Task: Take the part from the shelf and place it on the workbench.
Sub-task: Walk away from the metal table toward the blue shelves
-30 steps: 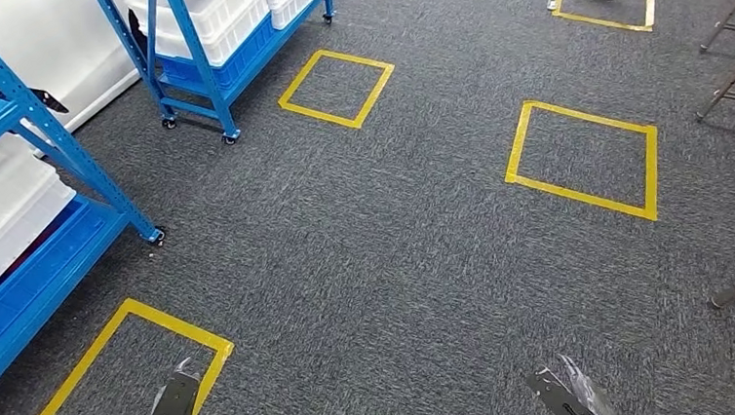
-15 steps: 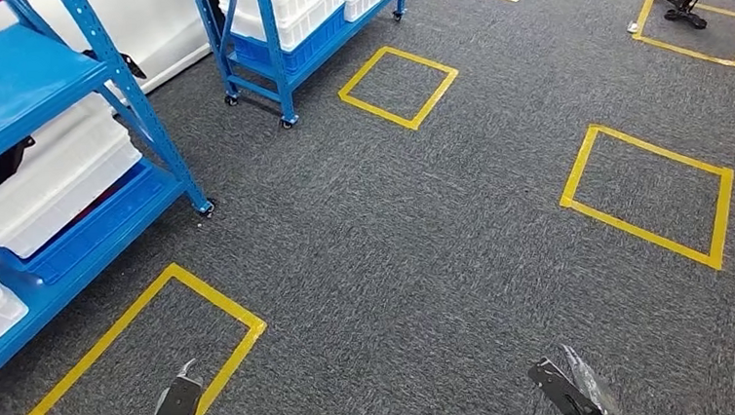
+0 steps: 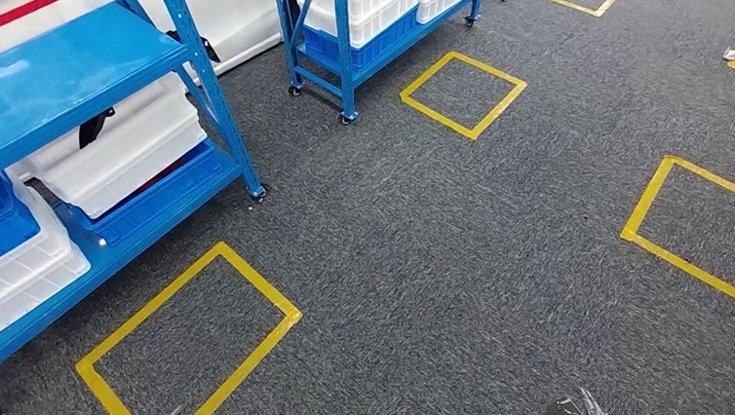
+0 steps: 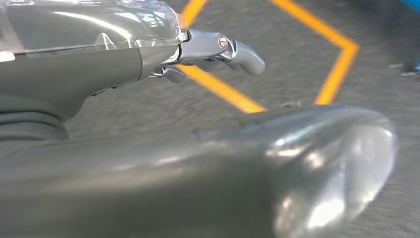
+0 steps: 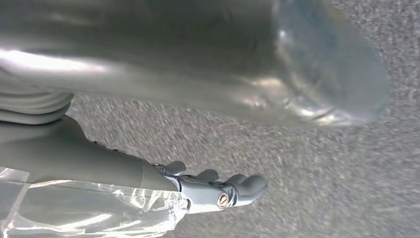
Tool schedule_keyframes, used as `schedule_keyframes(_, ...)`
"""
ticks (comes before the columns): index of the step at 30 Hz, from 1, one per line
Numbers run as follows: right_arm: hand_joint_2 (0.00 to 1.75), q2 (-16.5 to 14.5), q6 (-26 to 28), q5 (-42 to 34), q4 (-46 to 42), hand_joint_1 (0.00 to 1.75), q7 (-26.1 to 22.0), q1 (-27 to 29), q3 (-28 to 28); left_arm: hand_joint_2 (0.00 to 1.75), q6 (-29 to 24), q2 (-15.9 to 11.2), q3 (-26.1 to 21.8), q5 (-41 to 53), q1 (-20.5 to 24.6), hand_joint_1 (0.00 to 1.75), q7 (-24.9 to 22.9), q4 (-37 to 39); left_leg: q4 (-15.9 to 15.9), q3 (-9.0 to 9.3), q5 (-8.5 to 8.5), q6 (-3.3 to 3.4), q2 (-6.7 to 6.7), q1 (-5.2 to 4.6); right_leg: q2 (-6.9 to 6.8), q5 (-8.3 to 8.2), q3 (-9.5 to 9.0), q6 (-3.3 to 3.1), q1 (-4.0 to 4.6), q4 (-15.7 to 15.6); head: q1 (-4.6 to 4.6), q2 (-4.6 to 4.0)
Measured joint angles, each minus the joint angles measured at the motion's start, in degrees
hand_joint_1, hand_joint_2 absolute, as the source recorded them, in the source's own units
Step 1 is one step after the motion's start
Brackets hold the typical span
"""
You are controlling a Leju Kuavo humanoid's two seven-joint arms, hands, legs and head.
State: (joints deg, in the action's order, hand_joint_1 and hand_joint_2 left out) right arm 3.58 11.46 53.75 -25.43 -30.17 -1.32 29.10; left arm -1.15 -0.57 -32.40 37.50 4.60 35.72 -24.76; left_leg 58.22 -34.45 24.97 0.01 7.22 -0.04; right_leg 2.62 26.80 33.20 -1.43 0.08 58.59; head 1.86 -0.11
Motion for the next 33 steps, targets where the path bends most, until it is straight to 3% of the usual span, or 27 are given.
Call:
schedule_keyframes(2, 0.0, -0.51, 0.54, 0.37, 0.66, 0.0, 0.04, 1.34, 0.9, 0.0, -0.38, 0.2, -1.72, 0.03, -1.26, 0.0, -0.7, 0.4, 2.27, -0.81, 1.85, -0.56, -2.91, -0.23, -1.37, -0.16, -0.67, -0.54, -0.27, -0.83, 0.11, -0.01)
schedule_keyframes(4, 0.0, -0.83, 1.38, 1.59, 1.78, 0.0, 0.6, 2.91, 1.61, 0.0, -0.76, 0.28, -3.05, 0.91, -1.93, 0.0, -1.2, 0.91, 8.64, -3.57, 5.7, -1.08, -5.92, -0.11, -3.01, -0.03, -1.0, -0.92, -0.22, -1.06, 0.23, -0.01)
schedule_keyframes(6, 0.0, -0.93, 1.98, 2.85, 3.21, 0.0, 1.46, 3.92, 2.2, 0.0, -1.09, 0.29, -4.17, 1.75, -2.57, 0.0, -1.57, 1.46, 14.63, -6.26, 8.13, -1.61, -6.51, 0.29, -4.64, 0.18, -1.05, -0.95, -0.2, -1.01, 0.24, -0.01)
schedule_keyframes(7, 0.0, -0.96, 2.21, 3.32, 3.89, 0.0, 1.83, 4.13, 2.48, 0.0, -1.22, 0.28, -4.73, 2.02, -2.97, 0.0, -1.69, 1.69, 15.11, -6.33, 7.86, -1.84, -6.67, 0.47, -5.34, 0.29, -1.07, -0.88, -0.23, -0.97, 0.24, -0.01)
schedule_keyframes(9, 0.0, -1.09, 2.63, 4.11, 5.04, 0.0, 2.38, 4.27, 2.99, 0.0, -1.4, 0.27, -5.8, 2.6, -3.53, 0.0, -1.97, 2.03, 9.39, -2.95, 4.65, -2.08, -7.57, 0.7, -6.6, 0.58, -1.24, -0.57, -0.33, -0.76, 0.24, -0.01)
schedule_keyframes(11, 0.0, -1.22, 3.03, 4.82, 6.0, 0.0, 2.8, 4.31, 3.34, 0.0, -1.52, 0.25, -6.77, 3.34, -3.61, 0.0, -2.44, 2.28, 1.88, 1.23, 2.1, -1.67, -9.36, 0.51, -7.75, 1.02, -1.48, -0.03, -0.26, -0.41, 0.21, -0.01)
schedule_keyframes(12, 0.0, -1.28, 3.15, 5.05, 6.39, 0.0, 2.89, 4.27, 3.53, 0.0, -1.57, 0.25, -7.15, 3.72, -3.65, 0.0, -2.67, 2.4, -0.05, 2.27, 1.67, -1.32, -9.85, 0.36, -8.21, 1.2, -1.63, 0.3, -0.21, -0.28, 0.2, 0.0)
schedule_keyframes(15, 0.0, -1.55, 3.37, 5.63, 7.15, 0.0, 2.78, 3.96, 4.24, 0.0, -1.62, 0.22, -8.3, 5.06, -4.11, 0.0, -2.98, 2.93, -0.95, 2.57, 1.41, -0.22, -8.79, 0.18, -9.1, 1.48, -2.18, 1.33, -0.32, -0.28, 0.18, 0.0)
schedule_keyframes(17, 0.0, -1.77, 3.6, 6.18, 7.49, 0.0, 2.51, 3.88, 4.57, 0.0, -1.43, 0.27, -9.03, 5.82, -4.35, 0.0, -2.9, 3.23, -1.52, 2.9, 0.92, 0.49, -7.84, 0.46, -6.81, 2.96, -1.72, 2.05, -0.61, 1.39, 0.13, -0.01)
schedule_keyframes(19, 0.0, -1.96, 3.92, 6.81, 7.9, 0.0, 2.45, 4.08, 4.91, 0.0, -1.16, 0.34, -9.6, 6.4, -4.24, 0.0, -2.74, 3.45, -1.78, 2.9, 0.53, 0.94, -6.82, 0.61, -3.68, 6.53, 0.93, 2.53, -0.88, 7.26, 0.07, -0.01)
schedule_keyframes(21, 0.0, -2.09, 4.34, 7.88, 8.32, 0.0, 2.88, 4.35, 5.18, 0.0, -0.93, 0.41, -10.2, 7.19, -4.14, 0.0, -2.68, 3.65, -1.71, 2.68, 0.42, 1.07, -5.54, 0.61, -2.85, 9.31, 4.36, 2.8, -0.95, 14.25, 0.05, -0.01)
schedule_keyframes(22, 0.0, -2.16, 4.61, 8.59, 8.51, 0.0, 3.19, 4.46, 5.27, 0.0, -0.76, 0.48, -10.58, 7.72, -4.19, 0.0, -2.67, 3.75, -1.65, 2.65, 0.41, 1.05, -4.82, 0.63, -2.77, 9.18, 5.09, 2.89, -1.03, 15.61, 0.06, -0.01)
schedule_keyframes(23, 0.0, -2.21, 4.87, 9.23, 8.66, 0.0, 3.51, 4.53, 5.36, 0.0, -0.59, 0.59, -10.97, 8.21, -4.26, 0.0, -2.67, 3.83, -1.58, 2.68, 0.41, 0.99, -4.08, 0.65, -2.68, 7.87, 4.69, 2.93, -1.15, 14.61, 0.06, -0.01)
schedule_keyframes(24, 0.0, -2.25, 5.12, 9.78, 8.77, 0.0, 3.77, 4.59, 5.49, 0.0, -0.41, 0.72, -11.35, 8.69, -4.3, 0.0, -2.67, 3.9, -1.49, 2.72, 0.44, 0.89, -3.34, 0.68, -2.33, 5.79, 3.27, 2.93, -1.33, 11.54, 0.06, -0.01)
schedule_keyframes(26, 0.0, -2.28, 5.45, 10.45, 8.98, 0.0, 4.14, 4.68, 5.69, 0.0, -0.19, 1.0, -11.96, 9.26, -4.27, 0.0, -2.64, 3.98, -1.14, 2.58, 0.55, 0.39, -1.93, 0.68, 0.3, 2.26, -0.22, 2.8, -1.73, 3.9, 0.06, 0.0)
schedule_keyframes(28, 0.0, -2.3, 5.66, 10.71, 9.18, 0.0, 4.28, 4.73, 5.82, 0.0, -0.16, 1.25, -12.48, 9.5, -4.28, 0.0, -2.59, 4.0, -0.88, 2.14, 0.5, -0.41, -0.66, 0.68, 2.18, 1.36, -1.68, 2.47, -1.74, 0.49, 0.1, 0.0)
schedule_keyframes(30, 0.0, -2.37, 5.86, 10.89, 9.27, 0.0, 4.33, 4.76, 6.01, 0.0, -0.16, 1.49, -13.05, 9.81, -4.56, 0.0, -2.56, 4.02, -0.94, 1.8, 0.32, -1.23, 0.36, 0.81, 1.14, 1.34, -1.74, 1.81, -1.56, 0.3, 0.11, 0.0)
schedule_keyframes(31, 0.0, -2.42, 5.94, 10.97, 9.28, 0.0, 4.34, 4.79, 6.11, 0.0, -0.16, 1.64, -13.27, 9.94, -4.78, 0.0, -2.56, 4.02, -0.66, 1.6, 0.55, -1.53, -0.36, 0.82, 0.45, 1.23, -1.86, 1.37, -1.55, 0.08, 0.13, 0.0)
schedule_keyframes(33, 0.0, -2.54, 6.03, 11.1, 9.31, 0.0, 4.4, 5.03, 6.24, 0.0, -0.12, 1.89, -13.58, 10.05, -4.92, 0.0, -2.57, 4.03, 2.82, -0.04, 2.88, -1.89, -3.57, 0.77, -1.19, 1.02, -2.03, 0.4, -1.56, -0.4, 0.27, -0.01)
